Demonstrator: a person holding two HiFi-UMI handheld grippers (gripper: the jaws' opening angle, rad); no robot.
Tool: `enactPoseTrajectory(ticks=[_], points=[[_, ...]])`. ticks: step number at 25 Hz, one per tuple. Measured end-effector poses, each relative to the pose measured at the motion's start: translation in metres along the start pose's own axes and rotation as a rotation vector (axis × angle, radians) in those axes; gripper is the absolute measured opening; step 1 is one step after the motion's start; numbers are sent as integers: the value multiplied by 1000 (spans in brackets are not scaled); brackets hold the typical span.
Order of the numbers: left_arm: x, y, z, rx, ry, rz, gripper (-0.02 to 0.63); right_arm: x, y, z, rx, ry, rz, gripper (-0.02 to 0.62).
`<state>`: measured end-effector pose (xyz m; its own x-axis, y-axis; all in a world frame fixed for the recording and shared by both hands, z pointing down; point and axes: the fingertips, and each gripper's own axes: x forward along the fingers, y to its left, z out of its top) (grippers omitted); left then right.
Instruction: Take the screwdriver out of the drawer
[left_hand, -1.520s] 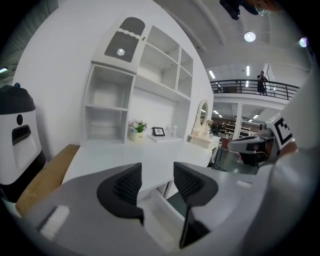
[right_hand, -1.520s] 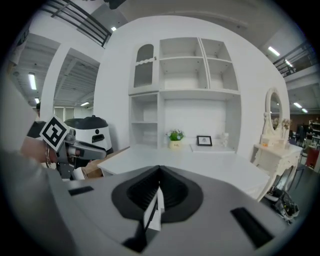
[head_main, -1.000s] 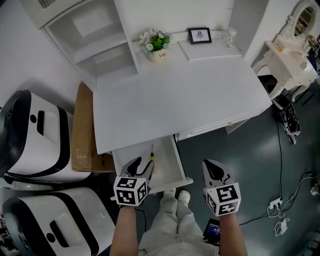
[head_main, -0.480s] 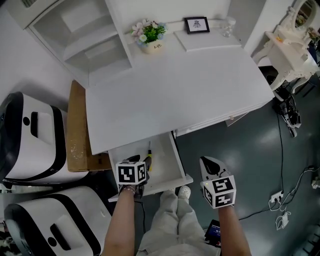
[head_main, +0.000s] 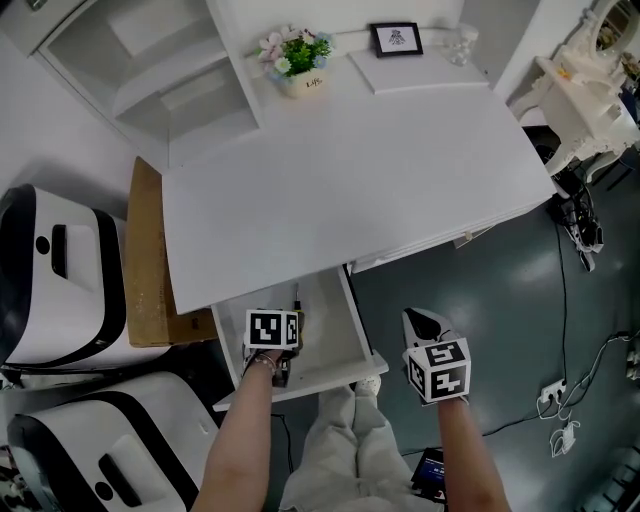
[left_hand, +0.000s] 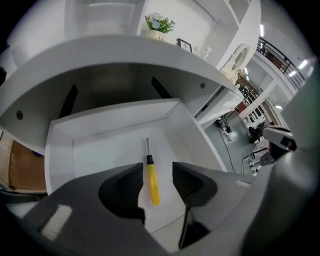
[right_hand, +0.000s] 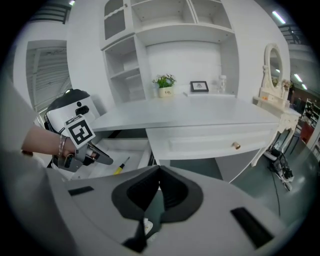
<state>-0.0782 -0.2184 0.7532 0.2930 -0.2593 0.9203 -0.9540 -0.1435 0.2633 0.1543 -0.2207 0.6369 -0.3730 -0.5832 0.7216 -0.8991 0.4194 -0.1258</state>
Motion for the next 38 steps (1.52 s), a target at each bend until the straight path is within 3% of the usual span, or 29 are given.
enactPoseTrajectory(ticks=[21,25,28,38], points=[[79,11,-44,34,172,129,147,-4,-1,-9,-24,40,-5,6],[80,12,-42,43,182,128,141,-2,-1,-13,-24,46,-6,6],[80,13,-42,61,205,117,81,0,3,-14,-28,50,5,6],[70,10,-42,88,226,84,80,-2,14,2,-42,20,13,6]])
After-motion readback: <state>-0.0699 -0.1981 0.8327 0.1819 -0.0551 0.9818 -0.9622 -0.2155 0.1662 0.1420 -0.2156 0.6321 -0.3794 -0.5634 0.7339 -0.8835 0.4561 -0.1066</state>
